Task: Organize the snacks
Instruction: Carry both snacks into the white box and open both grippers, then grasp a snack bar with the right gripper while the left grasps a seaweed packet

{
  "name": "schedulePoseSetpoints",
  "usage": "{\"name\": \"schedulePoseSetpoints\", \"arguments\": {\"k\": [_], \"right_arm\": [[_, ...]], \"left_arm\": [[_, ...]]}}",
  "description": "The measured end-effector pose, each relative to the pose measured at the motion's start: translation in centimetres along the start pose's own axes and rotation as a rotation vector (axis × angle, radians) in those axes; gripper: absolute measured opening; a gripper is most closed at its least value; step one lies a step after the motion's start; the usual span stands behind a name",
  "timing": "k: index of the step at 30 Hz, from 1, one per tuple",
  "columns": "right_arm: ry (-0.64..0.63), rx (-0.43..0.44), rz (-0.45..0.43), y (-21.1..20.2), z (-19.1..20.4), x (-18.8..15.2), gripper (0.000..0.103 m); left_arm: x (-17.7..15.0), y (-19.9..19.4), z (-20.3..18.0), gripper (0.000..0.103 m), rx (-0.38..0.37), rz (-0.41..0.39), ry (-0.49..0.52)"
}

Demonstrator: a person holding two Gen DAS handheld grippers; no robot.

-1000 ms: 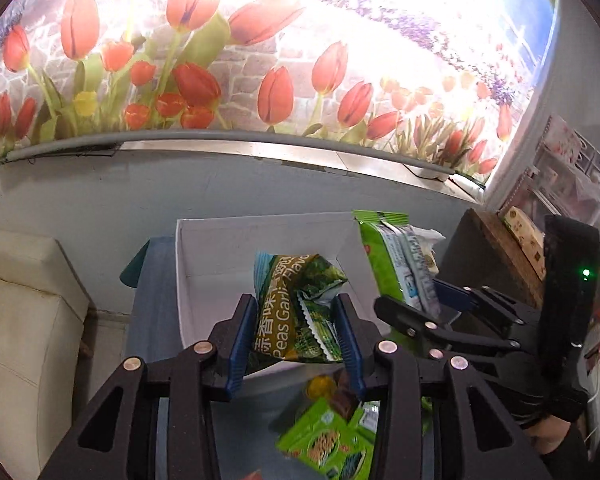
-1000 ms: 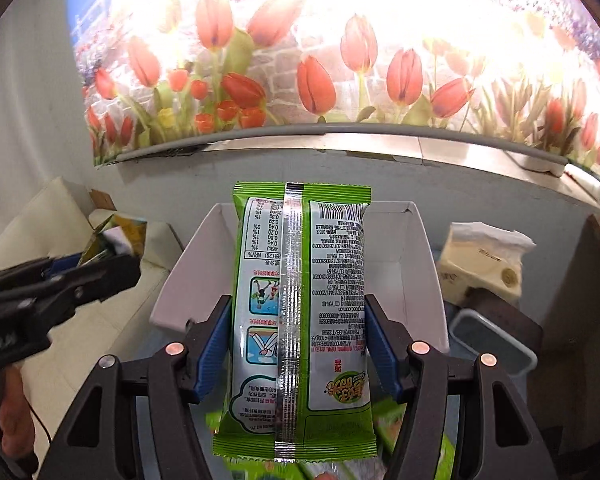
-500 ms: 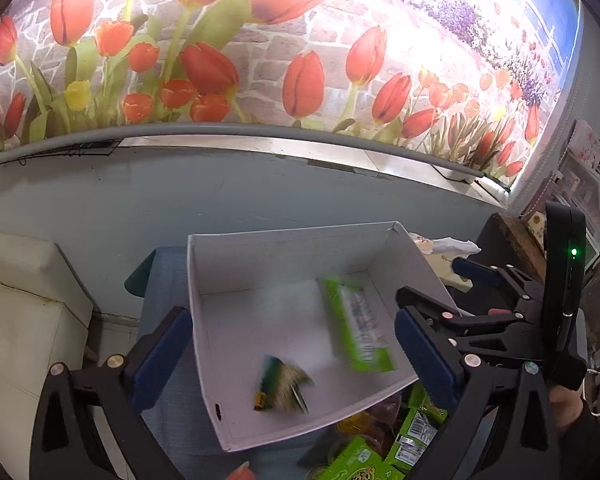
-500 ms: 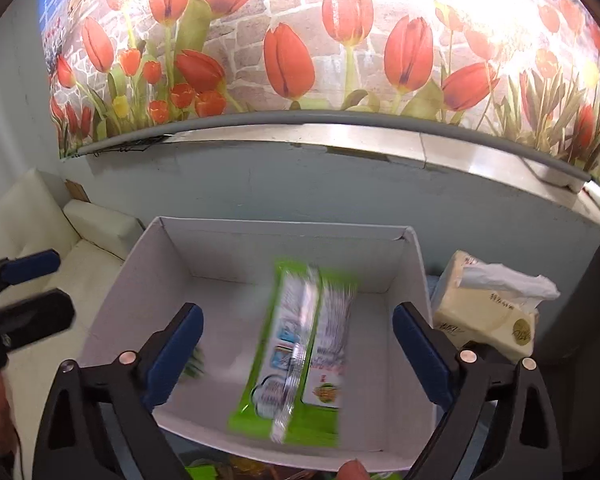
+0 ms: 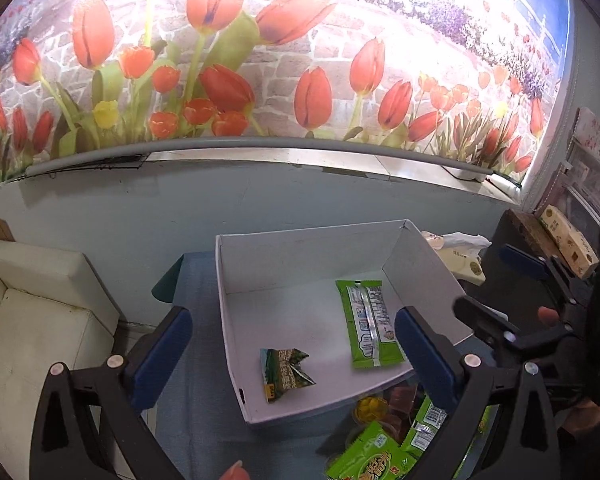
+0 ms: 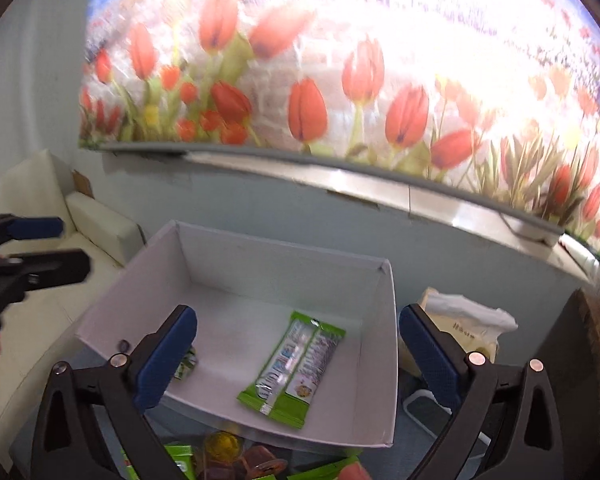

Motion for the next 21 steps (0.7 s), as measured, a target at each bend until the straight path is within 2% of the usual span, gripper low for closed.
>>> {"name": "schedulePoseSetpoints", "arguments": {"k": [4,6,11,14,16,21], "right_arm": [[0.001,0.063,0.005,-3.7,0.2,-1.8,0.103],[0.013,0.106,0.011,-5.6,0.2,-3.2,0.103],[0.041,0.143,0.007,-9.2,-0.2,-7.2,0.103],[-0.014,0.112,0.026,-9.4,-0.2,-10.5,0.103],[-0.028,0.125,0.064,-8.9,-0.1,-12.7,0.103],[-0.095,0.131,0.143,-6.4,0.6,-17.2,0.103]], "left_arm": [[-1.6,-2.3,-1.6,0.103,0.008,-0.035,0.029],[-2.9,-3.4,-2.8,0.103,-0.019,-0.026,0.034],[-6.9,-6.7,-6.1,0.103,-0.081,-0.022,0.071],[-10.5,-8.2,-7.5,0.103,-0.068,-0.001,0.093],[-12.6,-8.9,-8.2,0.103,-0.062,0.012,0.099],[-17.9,-10.7,-9.0,0.103,-0.066,0.033,0.055]]}}
Point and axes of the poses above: each gripper's, at about its wrist camera, not at the fingertips, and y roughly the way its jaws point, z to its left, x to its top, the point moved 7 cm from there along y, roughly the way its jaws point, and after that the axes turned 8 degrees about -x, right-handed, at the moved point
